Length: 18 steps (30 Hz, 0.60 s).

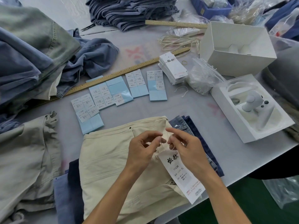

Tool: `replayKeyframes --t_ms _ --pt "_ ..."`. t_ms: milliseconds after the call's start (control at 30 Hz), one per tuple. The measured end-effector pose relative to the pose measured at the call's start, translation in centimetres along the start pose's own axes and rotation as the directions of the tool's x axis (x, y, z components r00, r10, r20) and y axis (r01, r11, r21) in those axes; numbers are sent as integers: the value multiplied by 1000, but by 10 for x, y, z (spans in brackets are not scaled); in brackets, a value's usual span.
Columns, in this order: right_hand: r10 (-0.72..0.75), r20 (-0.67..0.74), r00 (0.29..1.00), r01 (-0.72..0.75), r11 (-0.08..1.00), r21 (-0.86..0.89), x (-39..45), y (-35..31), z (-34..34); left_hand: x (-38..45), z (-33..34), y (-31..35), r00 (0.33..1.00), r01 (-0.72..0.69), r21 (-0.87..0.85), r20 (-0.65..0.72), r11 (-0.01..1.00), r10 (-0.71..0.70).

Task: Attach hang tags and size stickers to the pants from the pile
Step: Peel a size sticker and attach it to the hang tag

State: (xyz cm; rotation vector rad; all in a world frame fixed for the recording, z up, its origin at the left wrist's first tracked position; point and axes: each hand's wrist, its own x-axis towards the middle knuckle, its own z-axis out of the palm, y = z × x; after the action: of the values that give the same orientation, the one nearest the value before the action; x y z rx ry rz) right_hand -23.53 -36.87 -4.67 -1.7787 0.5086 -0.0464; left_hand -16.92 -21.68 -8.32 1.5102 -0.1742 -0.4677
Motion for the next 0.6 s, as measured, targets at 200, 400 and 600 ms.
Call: replayKeyframes --t_ms 200,400,600 --pt "-6 -25 1000 9 993 114 -6 1 5 -1 -2 -1 998 42 -99 -35 994 -45" --pt "11 -31 999 -5 985 173 -11 3 6 -4 -4 -2 998 56 -120 -7 991 -58" --pt "50 -27 998 -40 954 297 -12 9 8 -3 -7 -9 998 60 -99 -3 993 -60"
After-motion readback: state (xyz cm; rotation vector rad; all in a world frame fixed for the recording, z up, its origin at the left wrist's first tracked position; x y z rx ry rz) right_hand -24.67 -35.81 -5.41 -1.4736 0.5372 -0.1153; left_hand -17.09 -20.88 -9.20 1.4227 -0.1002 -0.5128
